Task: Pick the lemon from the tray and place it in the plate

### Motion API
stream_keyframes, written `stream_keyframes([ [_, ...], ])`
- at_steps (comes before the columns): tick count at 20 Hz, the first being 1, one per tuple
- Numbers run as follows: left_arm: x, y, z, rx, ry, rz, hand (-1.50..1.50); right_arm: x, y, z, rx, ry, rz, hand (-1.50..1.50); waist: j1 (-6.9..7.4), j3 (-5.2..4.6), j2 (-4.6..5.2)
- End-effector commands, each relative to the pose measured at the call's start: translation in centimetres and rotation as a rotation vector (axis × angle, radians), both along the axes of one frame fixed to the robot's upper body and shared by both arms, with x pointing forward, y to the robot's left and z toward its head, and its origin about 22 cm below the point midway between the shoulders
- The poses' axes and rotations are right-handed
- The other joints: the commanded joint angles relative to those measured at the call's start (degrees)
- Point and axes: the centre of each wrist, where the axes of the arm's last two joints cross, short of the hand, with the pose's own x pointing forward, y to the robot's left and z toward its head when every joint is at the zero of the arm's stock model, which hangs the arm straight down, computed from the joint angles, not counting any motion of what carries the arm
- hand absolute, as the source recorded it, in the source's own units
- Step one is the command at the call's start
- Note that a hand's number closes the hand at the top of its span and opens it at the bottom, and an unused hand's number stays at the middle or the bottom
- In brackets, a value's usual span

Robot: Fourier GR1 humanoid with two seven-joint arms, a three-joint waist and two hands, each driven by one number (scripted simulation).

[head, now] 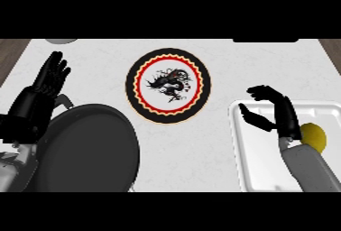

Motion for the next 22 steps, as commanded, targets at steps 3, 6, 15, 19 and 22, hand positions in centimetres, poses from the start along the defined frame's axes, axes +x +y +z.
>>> stream_keyframes([
  [3, 1.0, 2.1, 0.3, 0.01, -0.004, -0.02, 0.0, -2.4, 1.4, -3.0, 0.151, -0.217, -0.089, -1.5, -0.23, 0.19, -0.32],
  [6, 2.3, 1.1, 0.8, 0.012, -0.001, -0.027, 0.0, -1.2, -1.6, 0.7, 0.122, -0.312, -0.115, -1.5, -0.6, 0.13, -0.43],
  [15, 1.0, 1.0, 0.4, 0.0, 0.013, -0.024, 0.0, -2.3, -5.8, 8.3, -0.279, 0.025, -0.196, -1.5, -0.79, -0.25, -1.02],
  [19, 1.1, 1.0, -0.3, 0.011, 0.011, -0.021, 0.0, -2.8, -7.0, 9.9, -0.437, 0.304, -0.218, -1.5, -0.93, -0.36, -0.87],
  [22, 1.1, 0.1, 0.6, 0.005, 0.017, -0.052, 0.0, -2.2, -5.7, 11.8, -0.481, 0.486, -0.212, -1.5, 0.25, -0.21, -0.85],
])
